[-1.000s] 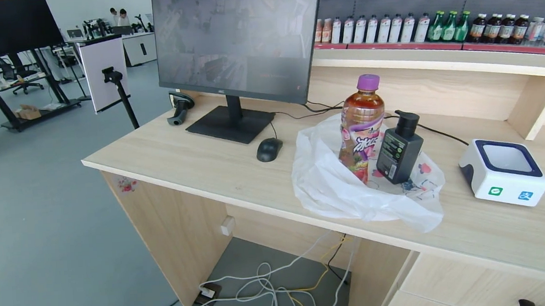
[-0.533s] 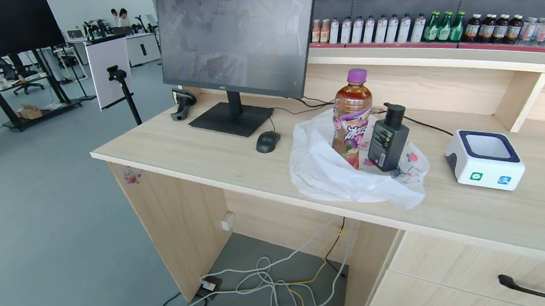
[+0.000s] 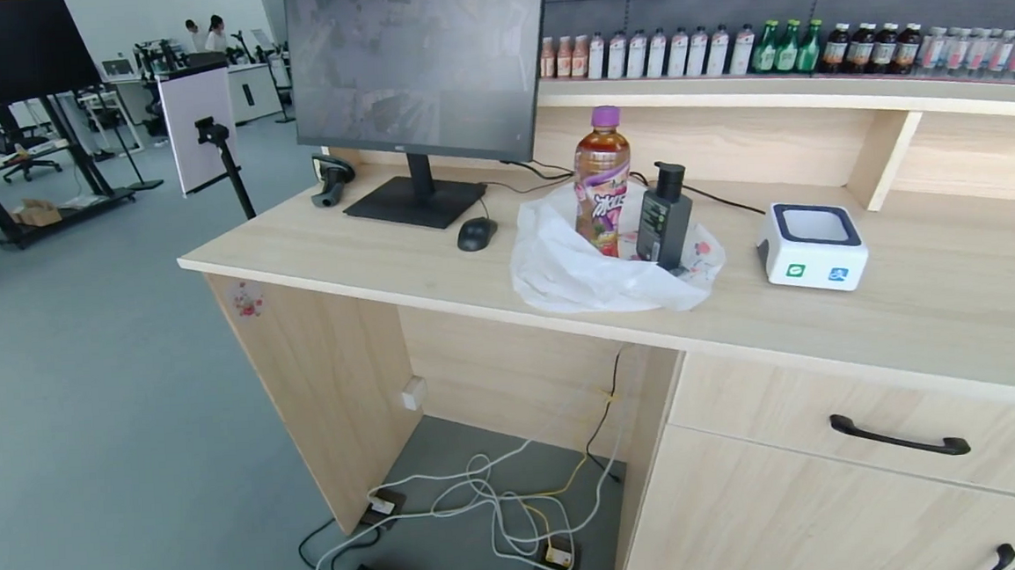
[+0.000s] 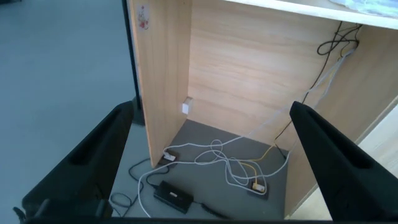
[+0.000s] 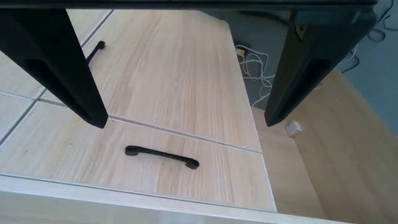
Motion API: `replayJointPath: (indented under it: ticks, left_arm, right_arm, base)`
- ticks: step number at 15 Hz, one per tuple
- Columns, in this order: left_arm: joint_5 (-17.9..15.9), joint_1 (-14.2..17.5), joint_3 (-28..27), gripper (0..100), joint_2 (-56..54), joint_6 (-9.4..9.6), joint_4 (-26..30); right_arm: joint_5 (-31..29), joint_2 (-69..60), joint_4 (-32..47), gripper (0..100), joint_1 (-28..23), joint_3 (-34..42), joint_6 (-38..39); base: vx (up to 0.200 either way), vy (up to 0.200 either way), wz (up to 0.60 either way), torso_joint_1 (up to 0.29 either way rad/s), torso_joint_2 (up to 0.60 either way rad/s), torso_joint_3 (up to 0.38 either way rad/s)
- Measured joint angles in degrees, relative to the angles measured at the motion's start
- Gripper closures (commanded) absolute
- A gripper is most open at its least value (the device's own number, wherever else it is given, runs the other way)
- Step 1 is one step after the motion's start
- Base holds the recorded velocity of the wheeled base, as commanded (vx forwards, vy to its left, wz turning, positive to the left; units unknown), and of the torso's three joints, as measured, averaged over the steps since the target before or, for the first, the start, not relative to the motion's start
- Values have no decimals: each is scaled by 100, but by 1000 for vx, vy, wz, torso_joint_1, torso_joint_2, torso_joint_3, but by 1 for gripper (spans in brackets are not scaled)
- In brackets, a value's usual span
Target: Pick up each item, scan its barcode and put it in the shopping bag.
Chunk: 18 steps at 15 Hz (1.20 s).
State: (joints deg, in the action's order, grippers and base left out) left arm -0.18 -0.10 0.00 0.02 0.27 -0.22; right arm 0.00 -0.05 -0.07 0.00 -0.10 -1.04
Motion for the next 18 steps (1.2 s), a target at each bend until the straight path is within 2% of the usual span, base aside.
replayJointPath:
  ticks: [4,18]
  left_arm:
    - [2,0,0,0,0,2,1]
    - [0,0,0,0,0,-2,-2]
  right_arm:
    - [0,-5,0,0,0,0,2]
    - [0,-2,0,0,0,0,-7]
  base:
    - [0,0,-600,6,2,-1]
    - [0,-200,0,4,2,1]
